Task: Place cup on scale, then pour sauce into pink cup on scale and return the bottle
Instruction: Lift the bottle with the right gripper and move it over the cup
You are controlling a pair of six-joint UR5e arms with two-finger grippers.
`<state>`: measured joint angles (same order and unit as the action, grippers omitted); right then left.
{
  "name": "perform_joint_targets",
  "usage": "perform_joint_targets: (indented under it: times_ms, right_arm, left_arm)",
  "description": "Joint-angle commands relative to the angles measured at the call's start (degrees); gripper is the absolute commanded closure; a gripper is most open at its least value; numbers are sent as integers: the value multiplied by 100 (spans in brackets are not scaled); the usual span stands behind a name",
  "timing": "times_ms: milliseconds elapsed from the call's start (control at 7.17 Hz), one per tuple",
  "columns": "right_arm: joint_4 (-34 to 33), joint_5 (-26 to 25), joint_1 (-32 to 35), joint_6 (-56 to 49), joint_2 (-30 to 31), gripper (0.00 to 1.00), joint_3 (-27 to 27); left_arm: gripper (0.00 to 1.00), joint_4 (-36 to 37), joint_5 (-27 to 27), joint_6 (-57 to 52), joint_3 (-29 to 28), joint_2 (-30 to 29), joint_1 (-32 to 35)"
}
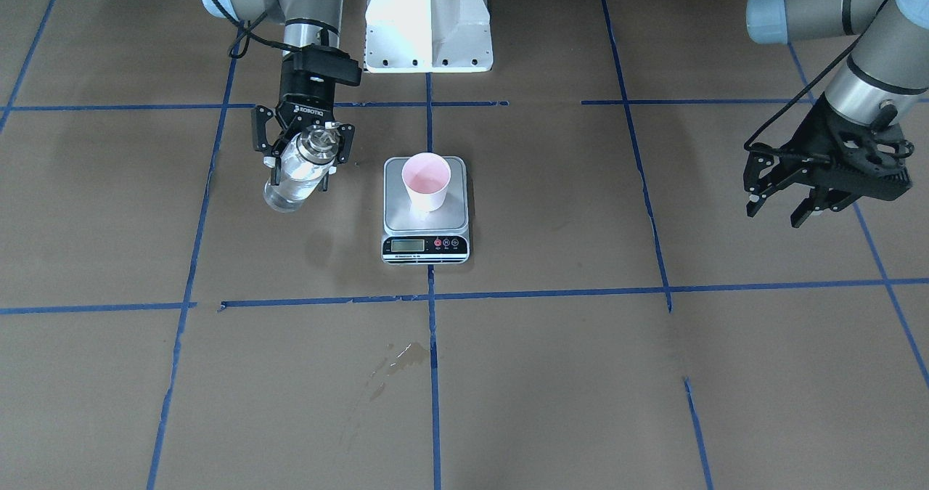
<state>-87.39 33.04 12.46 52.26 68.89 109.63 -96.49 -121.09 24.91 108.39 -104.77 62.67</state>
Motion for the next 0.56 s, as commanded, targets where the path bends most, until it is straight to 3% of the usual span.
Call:
perform_joint_targets:
  times_ms: [0, 279, 418]
  right_arm:
    - [-568, 105, -25, -119, -208, 100, -21]
    - [-2386, -330, -121, -721, -662, 100, -56]
    - [-2579, -368, -182, -865, -796, 100, -56]
  left_arm:
    - [38, 7, -64, -4, -2, 9, 0]
    - [38, 8, -177, -4, -10, 44, 0]
    - [38, -10, -248, -13, -2, 123, 0]
